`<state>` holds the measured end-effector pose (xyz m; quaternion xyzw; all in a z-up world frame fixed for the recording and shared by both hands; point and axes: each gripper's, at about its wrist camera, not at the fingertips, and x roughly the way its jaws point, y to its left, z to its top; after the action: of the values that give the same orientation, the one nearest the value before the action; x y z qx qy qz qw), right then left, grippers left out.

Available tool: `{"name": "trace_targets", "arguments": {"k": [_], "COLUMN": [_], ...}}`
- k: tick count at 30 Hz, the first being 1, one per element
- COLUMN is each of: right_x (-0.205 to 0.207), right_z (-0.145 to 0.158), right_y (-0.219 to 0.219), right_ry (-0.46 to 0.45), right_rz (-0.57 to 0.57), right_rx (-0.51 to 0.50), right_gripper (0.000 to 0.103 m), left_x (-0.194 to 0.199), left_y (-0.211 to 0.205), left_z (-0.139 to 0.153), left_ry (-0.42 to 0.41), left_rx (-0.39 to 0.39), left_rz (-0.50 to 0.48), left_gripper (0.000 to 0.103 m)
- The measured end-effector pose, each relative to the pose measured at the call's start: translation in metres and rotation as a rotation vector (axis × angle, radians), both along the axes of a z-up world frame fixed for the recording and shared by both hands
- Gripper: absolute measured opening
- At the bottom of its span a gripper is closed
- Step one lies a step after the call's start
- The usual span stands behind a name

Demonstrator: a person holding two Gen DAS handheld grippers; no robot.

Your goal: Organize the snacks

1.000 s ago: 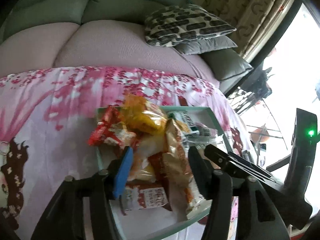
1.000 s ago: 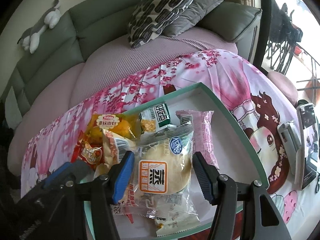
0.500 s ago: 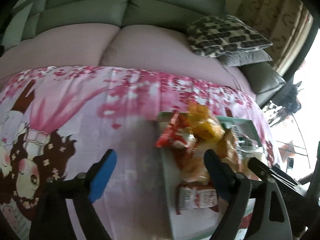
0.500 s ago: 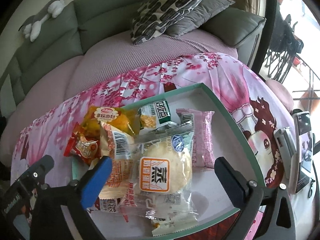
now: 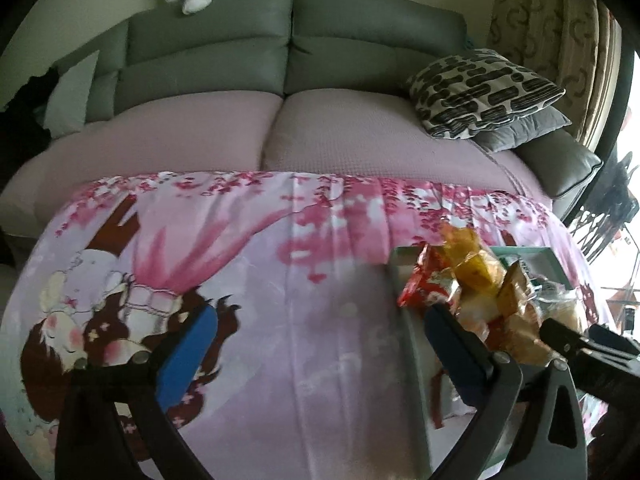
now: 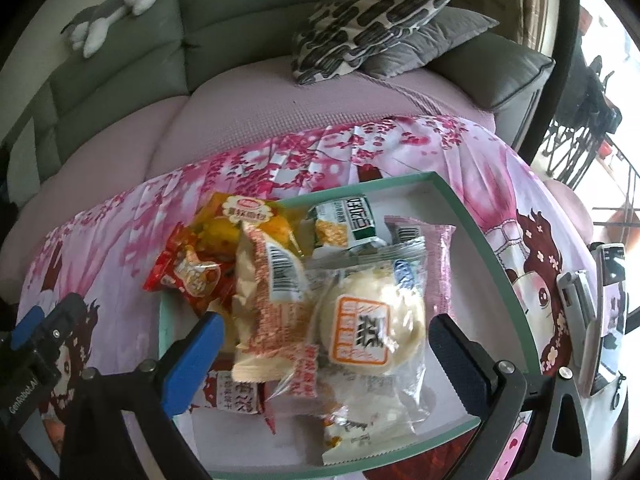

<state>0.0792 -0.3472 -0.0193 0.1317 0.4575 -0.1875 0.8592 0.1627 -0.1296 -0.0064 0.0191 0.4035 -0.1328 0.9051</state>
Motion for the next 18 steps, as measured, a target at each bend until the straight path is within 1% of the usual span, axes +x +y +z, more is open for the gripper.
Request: {"name": "trace_targets", "arguments": {"k": [6,12,18], "right_x": [-0.006,-0.019,-0.037], "right_z": [0.003,0.004,0.009], "right_y": [0.013,0.030,0.047], "right_ry": [0.006,0.018,0.018], "right_rz": [0.029,0.068,0.089], "right_rx": [-0.012,-0.035,-0.050], "right_gripper": [0.103,0.103,0.103], "left_x": [-0.013,-0.032,-0.054], "left_y": [0.025,0.040,0.050], "left_z": [0.003,0.010,0.019], "left_ry": [-0.015,-0.028,-0.052], "left_rx": [-0.007,-0.016,0.017], "left_rz": [0.039,0.043,0.040], "left_gripper": [0.103,0.103,0.103]}}
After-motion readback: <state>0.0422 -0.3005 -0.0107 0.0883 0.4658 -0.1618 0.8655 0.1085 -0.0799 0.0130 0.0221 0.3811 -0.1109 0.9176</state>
